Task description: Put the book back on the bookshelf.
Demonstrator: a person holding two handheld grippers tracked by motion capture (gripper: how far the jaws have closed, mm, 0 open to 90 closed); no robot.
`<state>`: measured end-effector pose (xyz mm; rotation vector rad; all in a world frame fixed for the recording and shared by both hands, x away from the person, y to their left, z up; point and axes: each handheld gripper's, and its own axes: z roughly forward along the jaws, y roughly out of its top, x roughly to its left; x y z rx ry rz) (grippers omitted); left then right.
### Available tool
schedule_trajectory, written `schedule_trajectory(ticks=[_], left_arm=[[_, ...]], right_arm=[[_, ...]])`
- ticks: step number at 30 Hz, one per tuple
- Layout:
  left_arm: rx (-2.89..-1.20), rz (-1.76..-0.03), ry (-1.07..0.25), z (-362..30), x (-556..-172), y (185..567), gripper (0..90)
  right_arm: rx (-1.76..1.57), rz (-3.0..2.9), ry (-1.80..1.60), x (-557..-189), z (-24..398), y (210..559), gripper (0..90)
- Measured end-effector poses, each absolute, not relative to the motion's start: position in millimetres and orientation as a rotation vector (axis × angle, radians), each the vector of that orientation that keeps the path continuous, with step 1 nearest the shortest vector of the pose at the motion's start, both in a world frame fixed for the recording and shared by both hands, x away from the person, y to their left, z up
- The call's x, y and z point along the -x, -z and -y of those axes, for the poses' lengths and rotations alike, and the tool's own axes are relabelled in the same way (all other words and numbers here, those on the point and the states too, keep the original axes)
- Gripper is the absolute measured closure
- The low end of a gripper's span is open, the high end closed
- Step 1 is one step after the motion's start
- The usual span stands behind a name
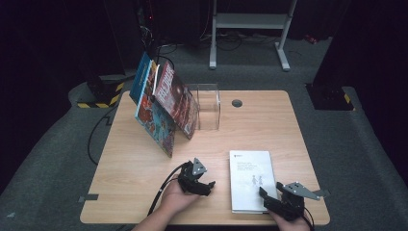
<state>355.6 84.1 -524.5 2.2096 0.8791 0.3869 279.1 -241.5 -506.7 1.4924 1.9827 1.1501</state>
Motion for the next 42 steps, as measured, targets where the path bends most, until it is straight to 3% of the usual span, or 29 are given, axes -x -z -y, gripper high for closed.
schedule_trajectory(ticks=[26, 37, 42], left_arm=[[-2.205, -0.882, -0.393, -85.4, -355.9, 524.9, 15.5], [-2.199, -0.893, -0.391, -85.9, -355.2, 524.9, 15.6], [-2.187, -0.920, -0.394, -87.7, -355.2, 524.6, 16.5]], right_arm=[[-1.416, -1.910, -1.036, -280.4, 224.0, 503.4, 37.3], [-1.393, -1.908, -1.032, -282.6, 220.3, 502.9, 45.6], [-1.325, -1.979, -1.064, -281.0, 191.3, 503.2, 45.8]])
